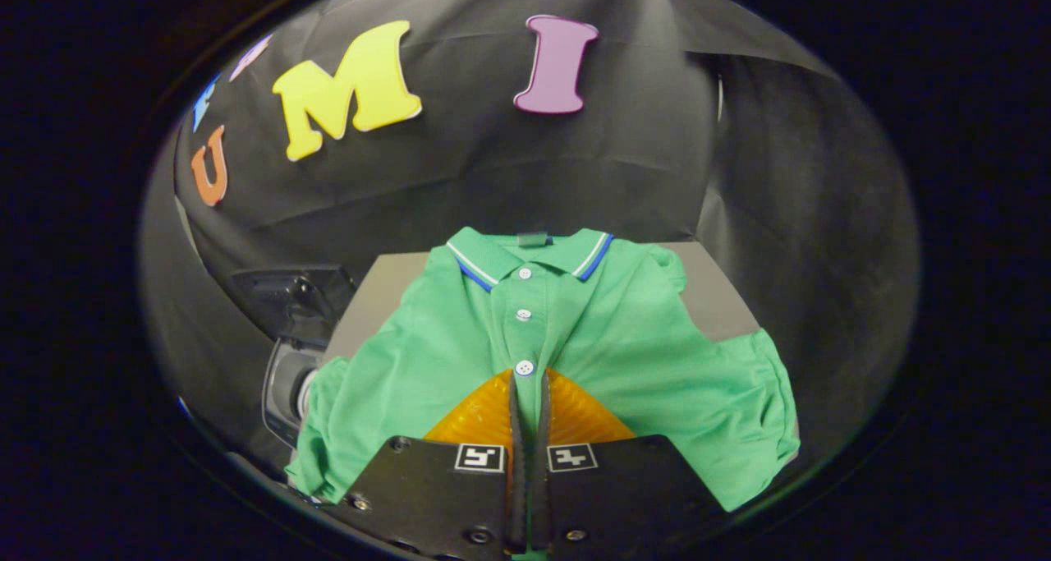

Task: Put the clothes into the washing machine and then close the washing machine lid.

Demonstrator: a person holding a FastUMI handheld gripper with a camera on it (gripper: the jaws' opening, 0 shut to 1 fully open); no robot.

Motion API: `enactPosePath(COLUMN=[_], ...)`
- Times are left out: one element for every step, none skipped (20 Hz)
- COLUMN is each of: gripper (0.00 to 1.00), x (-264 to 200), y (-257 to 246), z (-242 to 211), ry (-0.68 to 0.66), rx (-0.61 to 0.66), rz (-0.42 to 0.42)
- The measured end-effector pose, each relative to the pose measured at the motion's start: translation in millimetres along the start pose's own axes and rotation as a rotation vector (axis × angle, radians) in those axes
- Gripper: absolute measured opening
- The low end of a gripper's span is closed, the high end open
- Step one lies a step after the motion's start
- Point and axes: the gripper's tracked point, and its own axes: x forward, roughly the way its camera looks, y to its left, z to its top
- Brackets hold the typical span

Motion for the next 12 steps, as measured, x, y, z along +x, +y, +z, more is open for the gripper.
enactPosePath(gripper=[0.06,0.06,0.06,0.06,0.06,0.06,0.06,0.06,0.06,0.06,0.06,0.06], x=[-6,-13,-19,-27,-36,-44,-55,-64,-75,-86,-97,-110], y=[3,6,9,11,14,17,21,25,30,34,40,46], z=[1,4,8,13,19,23,29,35,42,46,52,58], ry=[-0.018,-0.043,-0.067,-0.097,-0.118,-0.140,-0.169,-0.194,-0.224,-0.246,-0.268,-0.288], rx=[0.011,0.020,0.026,0.033,0.039,0.044,0.048,0.046,0.045,0.037,0.033,0.030], rz=[0.009,0.014,0.020,0.022,0.031,0.037,0.041,0.045,0.045,0.047,0.048,0.051])
